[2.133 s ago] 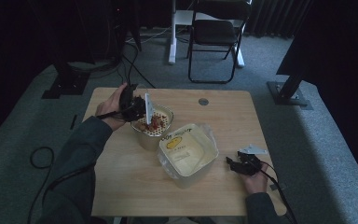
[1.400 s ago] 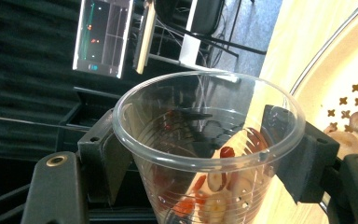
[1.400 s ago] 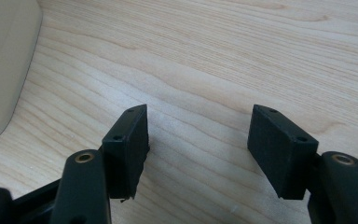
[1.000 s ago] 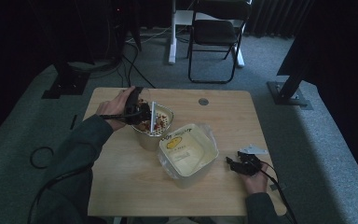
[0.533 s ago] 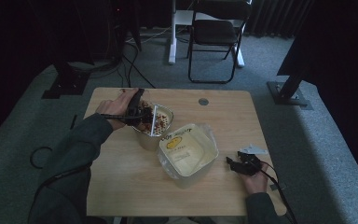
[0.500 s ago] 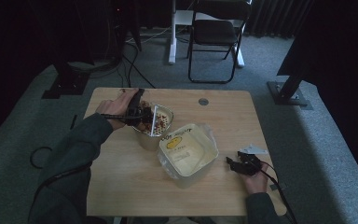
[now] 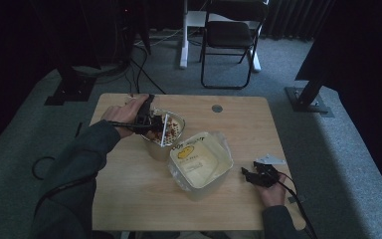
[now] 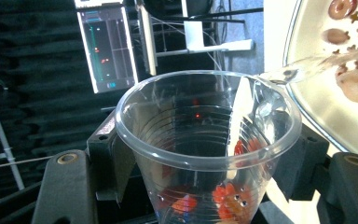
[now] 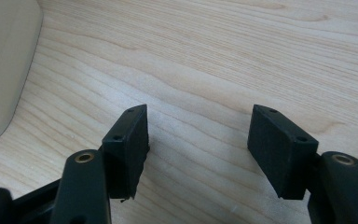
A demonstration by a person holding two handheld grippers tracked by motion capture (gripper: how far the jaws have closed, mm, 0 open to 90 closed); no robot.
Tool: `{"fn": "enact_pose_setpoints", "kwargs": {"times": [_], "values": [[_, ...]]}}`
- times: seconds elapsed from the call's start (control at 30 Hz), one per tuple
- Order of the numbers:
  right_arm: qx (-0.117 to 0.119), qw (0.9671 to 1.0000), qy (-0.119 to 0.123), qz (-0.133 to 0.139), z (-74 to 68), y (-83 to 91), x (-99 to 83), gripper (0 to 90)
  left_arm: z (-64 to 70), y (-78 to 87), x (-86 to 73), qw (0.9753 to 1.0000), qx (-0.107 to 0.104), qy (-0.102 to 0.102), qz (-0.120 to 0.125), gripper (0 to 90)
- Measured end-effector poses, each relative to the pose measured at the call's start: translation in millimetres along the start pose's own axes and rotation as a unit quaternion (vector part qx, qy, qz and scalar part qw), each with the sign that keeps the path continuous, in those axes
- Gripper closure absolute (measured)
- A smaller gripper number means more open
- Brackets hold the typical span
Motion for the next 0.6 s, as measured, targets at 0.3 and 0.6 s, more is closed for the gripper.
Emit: {"fn": "enact_pose_setpoints", "kwargs": {"times": [0.3,0.6], "values": [[0.0,1.0,0.0,0.0,0.0,0.0,0.0,37.9,1.8,0.5,-1.3,0.9996,0.008,-0.028,-0.005,32.9],[0.0,1.0,-0.001,0.0,0.0,0.0,0.0,37.8,0.5,1.0,-1.1,0.9993,0.013,-0.034,-0.005,32.9]]}}
Point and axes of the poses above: each handheld gripper's, and its own axes: y roughly backward along the jaws, x roughly out of its top, z roughly to its right, the point moved 6 cm from there along -y, roughly forward along the jaws, and after that the axes turned 4 degrees about y, right-handed, at the moved point
